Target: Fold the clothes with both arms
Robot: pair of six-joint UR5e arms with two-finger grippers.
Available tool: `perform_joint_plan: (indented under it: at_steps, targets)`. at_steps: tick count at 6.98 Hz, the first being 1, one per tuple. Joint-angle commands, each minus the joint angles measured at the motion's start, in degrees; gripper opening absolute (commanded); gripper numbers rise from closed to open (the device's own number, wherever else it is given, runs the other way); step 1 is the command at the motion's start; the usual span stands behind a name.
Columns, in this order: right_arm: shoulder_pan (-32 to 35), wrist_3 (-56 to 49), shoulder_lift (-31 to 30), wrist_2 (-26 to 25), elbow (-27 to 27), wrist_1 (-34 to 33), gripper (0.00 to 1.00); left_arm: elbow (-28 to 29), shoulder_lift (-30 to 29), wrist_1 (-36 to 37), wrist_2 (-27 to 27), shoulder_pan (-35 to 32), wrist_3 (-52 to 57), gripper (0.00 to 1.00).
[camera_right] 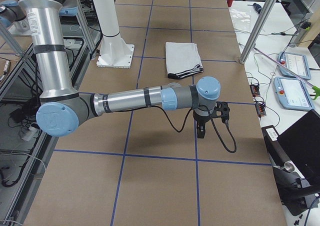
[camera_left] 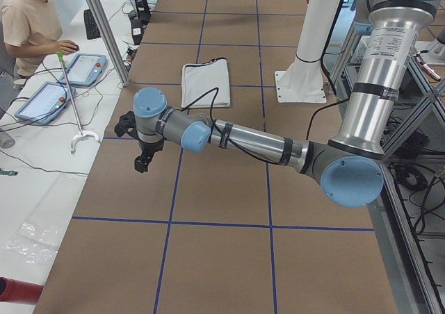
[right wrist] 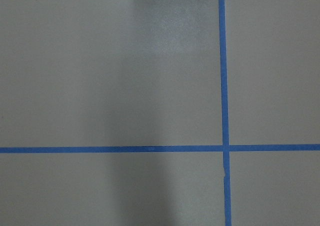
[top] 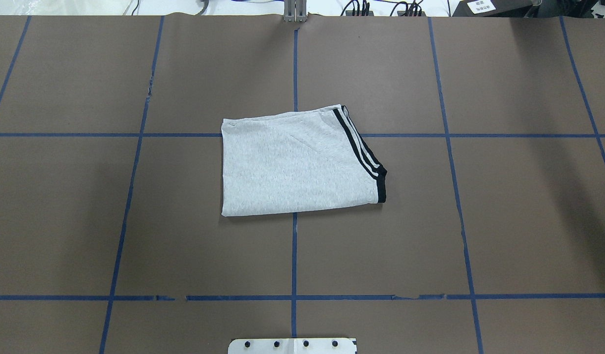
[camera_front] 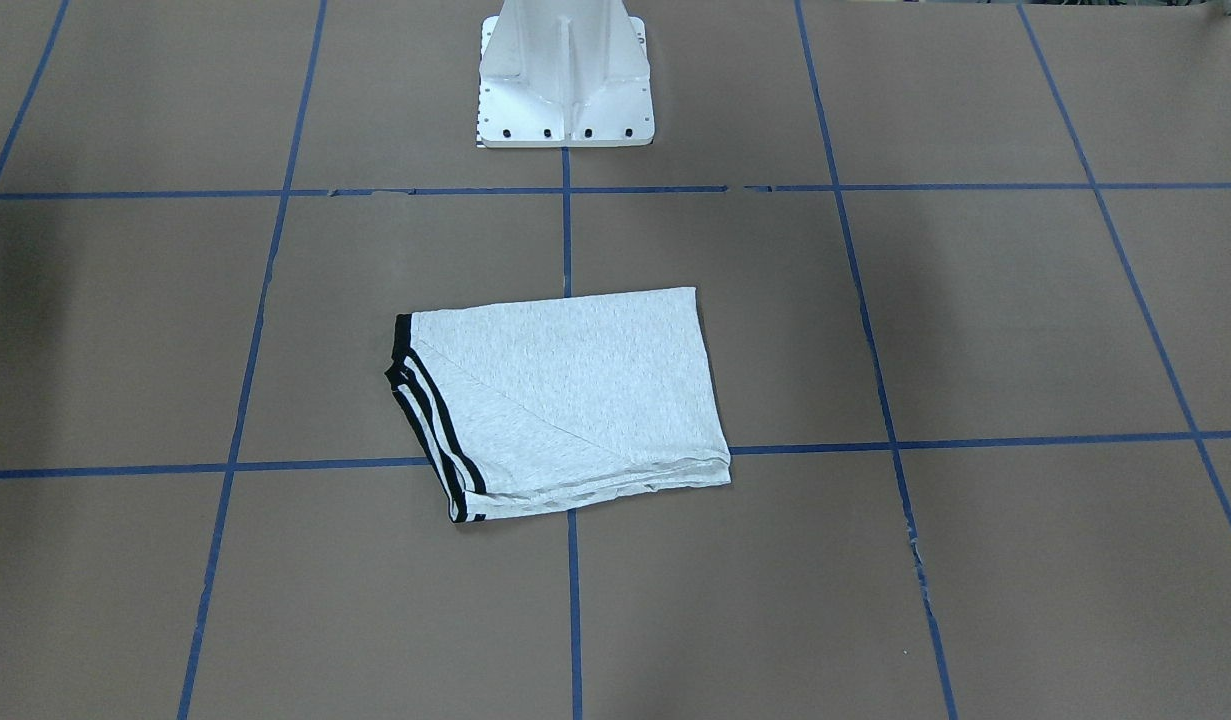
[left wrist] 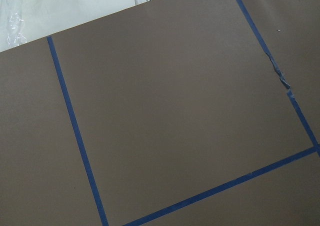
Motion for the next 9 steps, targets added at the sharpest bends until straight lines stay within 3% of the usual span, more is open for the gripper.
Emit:
perform_joint_plan:
  at_steps: [1, 4, 6, 7, 9]
  targets:
    - [0.0, 0.1, -0.5, 0.0, 0.0, 0.1, 1.00, -0.1, 1.4, -0.2, -0.1, 0.1, -0.3, 1.00]
    - [-0.1, 0.5, -1.8, -1.1, 0.0, 0.0, 1.00, 1.6, 1.6, 1.0, 0.0, -3.8, -0.3, 1.00]
    - [-0.1, -0.3, -2.2, -0.9, 0.3, -0.2, 1.00, 0.6, 0.9, 10.1, 0.1, -5.7, 0.1, 1.00]
    - [-0.1, -0.4, -2.2, -0.7, 0.4, -0.6, 1.00, 1.2, 0.8, 10.3, 0.2, -7.6, 6.1, 1.00]
    - [-0.2, -0.4, -3.7, -0.4, 1.3, -0.5, 1.00, 2.1, 1.3, 10.3, 0.5, -7.7, 7.6, 1.00]
